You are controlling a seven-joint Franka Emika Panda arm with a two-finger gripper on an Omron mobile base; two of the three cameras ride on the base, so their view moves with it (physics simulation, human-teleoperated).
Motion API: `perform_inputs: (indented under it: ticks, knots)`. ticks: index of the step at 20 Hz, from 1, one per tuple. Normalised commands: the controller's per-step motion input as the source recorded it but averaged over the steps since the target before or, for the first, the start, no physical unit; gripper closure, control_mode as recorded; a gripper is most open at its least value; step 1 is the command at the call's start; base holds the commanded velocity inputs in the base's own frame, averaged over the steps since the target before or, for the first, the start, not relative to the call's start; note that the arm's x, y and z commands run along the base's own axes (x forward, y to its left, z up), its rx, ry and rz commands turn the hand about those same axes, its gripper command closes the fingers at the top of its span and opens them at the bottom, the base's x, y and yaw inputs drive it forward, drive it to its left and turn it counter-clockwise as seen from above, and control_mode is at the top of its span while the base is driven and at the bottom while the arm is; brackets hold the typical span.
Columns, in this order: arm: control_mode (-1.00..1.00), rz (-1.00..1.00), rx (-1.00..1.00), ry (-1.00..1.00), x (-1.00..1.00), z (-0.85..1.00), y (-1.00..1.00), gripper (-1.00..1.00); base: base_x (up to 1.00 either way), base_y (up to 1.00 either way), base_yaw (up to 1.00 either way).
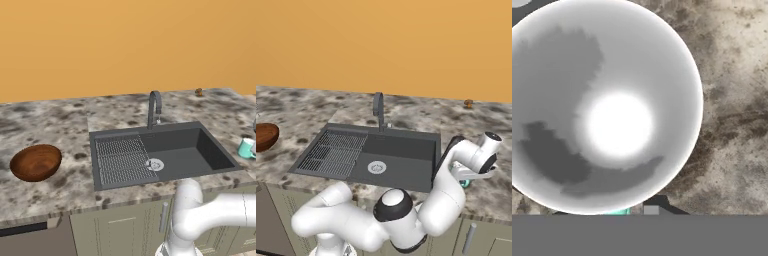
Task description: Pick the mug and place it in the sink. Pick the bowl and place it in the open cabinet and then close the cabinet.
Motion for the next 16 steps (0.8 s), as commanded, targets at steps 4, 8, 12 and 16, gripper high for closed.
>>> perform_inputs:
  ticks: [4, 8, 12, 16]
  knots:
    - [-1.0, 0.0, 0.23, 0.0, -0.35, 0.19, 0.66, 1.0, 0.0, 0.0, 0.0]
    - [-1.0, 0.0, 0.26, -0.02, -0.39, 0.19, 0.95, 1.0, 0.0, 0.0, 0.0]
    - [-1.0, 0.0, -0.02, -0.09, -0.02, 0.58, 0.79, 1.0, 0.0, 0.0, 0.0]
    - [-1.0, 0.0, -0.17, -0.18, 0.0, 0.77, 0.69, 1.0, 0.0, 0.0, 0.0]
